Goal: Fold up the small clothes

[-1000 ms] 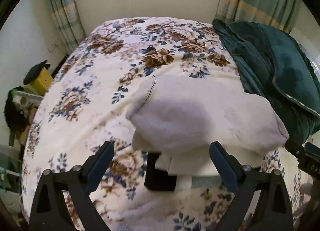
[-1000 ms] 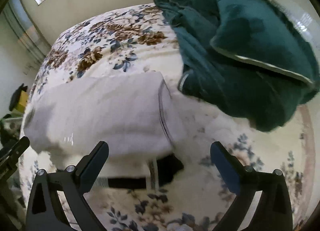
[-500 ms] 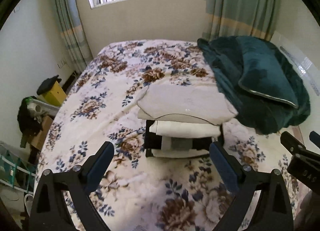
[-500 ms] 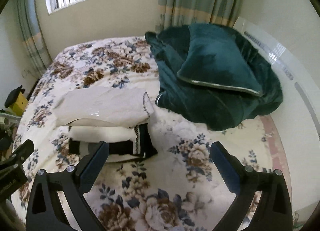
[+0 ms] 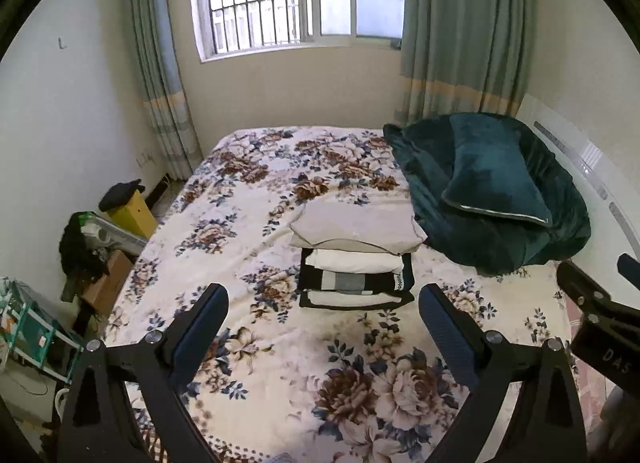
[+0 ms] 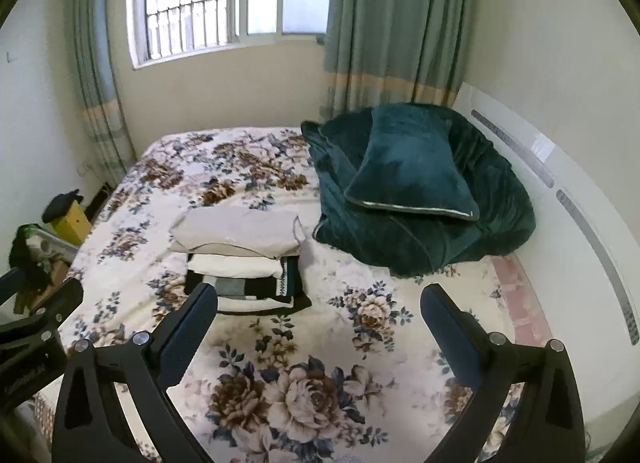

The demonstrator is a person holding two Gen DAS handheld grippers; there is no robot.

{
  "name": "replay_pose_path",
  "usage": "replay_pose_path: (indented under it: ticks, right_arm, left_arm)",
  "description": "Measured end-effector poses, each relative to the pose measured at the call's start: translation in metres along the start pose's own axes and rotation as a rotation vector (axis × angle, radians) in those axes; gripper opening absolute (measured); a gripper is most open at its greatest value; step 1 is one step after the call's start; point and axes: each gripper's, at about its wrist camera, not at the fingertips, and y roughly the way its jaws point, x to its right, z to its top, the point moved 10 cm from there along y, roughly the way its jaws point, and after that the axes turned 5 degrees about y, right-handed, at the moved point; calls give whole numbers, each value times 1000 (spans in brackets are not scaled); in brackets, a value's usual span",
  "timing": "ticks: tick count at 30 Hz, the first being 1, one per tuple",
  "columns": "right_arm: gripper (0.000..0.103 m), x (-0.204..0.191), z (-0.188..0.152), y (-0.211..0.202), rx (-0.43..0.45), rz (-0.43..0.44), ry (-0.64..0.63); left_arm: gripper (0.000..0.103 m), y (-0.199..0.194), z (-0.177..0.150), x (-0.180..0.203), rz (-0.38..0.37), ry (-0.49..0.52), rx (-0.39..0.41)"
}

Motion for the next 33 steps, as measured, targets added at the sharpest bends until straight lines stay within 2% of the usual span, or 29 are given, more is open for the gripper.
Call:
replay_pose_path:
  ticks: [7, 12, 15, 33]
  right_arm:
    - [103, 11, 3, -71, 55, 27, 7]
    - [103, 9, -3, -96, 62, 46, -6]
    - [103, 10, -5, -103, 63, 46, -8]
    - [103, 8, -15, -115, 50, 58, -13]
  left_arm:
    - [97, -43, -5, -3, 3, -16, 29]
    - [97, -65, -6, -3, 4, -26, 55]
    - [103, -71, -9, -6, 8, -34, 63]
    - [103, -86, -23, -5, 18, -37, 57]
